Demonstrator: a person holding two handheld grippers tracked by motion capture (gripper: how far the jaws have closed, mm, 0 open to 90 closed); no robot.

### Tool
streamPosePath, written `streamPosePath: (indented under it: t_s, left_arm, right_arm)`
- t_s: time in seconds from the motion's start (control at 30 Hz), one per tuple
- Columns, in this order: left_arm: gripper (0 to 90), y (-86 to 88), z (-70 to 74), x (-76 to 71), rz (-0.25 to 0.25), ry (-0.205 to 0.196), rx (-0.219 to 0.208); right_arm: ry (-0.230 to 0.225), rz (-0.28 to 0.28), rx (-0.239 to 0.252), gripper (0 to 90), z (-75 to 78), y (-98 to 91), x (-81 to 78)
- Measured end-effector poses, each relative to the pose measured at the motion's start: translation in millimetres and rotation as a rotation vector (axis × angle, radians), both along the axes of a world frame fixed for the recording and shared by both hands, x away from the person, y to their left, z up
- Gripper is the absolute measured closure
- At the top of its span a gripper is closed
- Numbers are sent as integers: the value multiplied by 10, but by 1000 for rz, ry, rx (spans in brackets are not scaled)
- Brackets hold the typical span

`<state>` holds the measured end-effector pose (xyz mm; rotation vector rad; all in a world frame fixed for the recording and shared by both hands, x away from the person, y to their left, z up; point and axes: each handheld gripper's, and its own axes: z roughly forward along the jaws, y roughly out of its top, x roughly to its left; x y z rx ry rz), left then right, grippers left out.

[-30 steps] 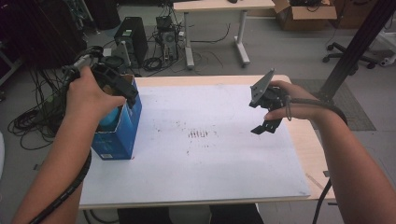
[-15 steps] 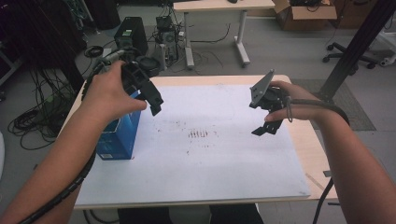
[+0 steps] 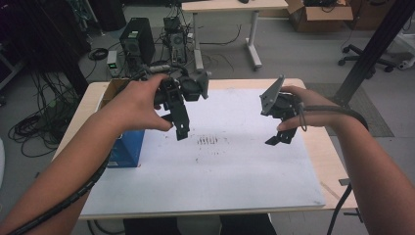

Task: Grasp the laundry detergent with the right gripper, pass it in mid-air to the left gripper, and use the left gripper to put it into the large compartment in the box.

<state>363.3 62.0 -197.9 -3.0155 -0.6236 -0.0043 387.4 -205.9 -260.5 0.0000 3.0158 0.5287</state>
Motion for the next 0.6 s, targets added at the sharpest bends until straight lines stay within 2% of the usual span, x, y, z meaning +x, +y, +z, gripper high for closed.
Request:
streamPosePath:
  t_s: [0.03,0.07,0.1,0.17,0.23,0.27,0.4,0.53,0.6]
  left_arm:
    - [2,-5,-73,-7,-39,17,-3]
    - [2,-5,-73,-7,-39,17,-3]
    - [2,0,-111,-1,-77,31,-7]
    - [2,5,-124,1,-95,32,-12]
    - [2,22,-144,26,-142,36,-36]
    - [1,22,-144,26,-142,36,-36]
    - [2,50,-169,74,-201,52,-60]
    - [2,58,-206,103,-250,74,-48]
    - [2,54,-210,116,-257,87,-50]
  right_arm:
    - [3,-2,-8,34,-7,3,1]
    - [3,-2,-8,34,-7,3,1]
    - [13,-2,-19,34,-14,7,5]
    - [22,-3,-31,34,-15,15,13]
    - [32,-5,-44,35,-16,32,17]
    - [32,-5,-44,35,-16,32,17]
    - [43,3,-76,36,-2,81,35]
    - [53,9,-105,37,10,125,78]
    - [59,11,-120,36,17,137,108]
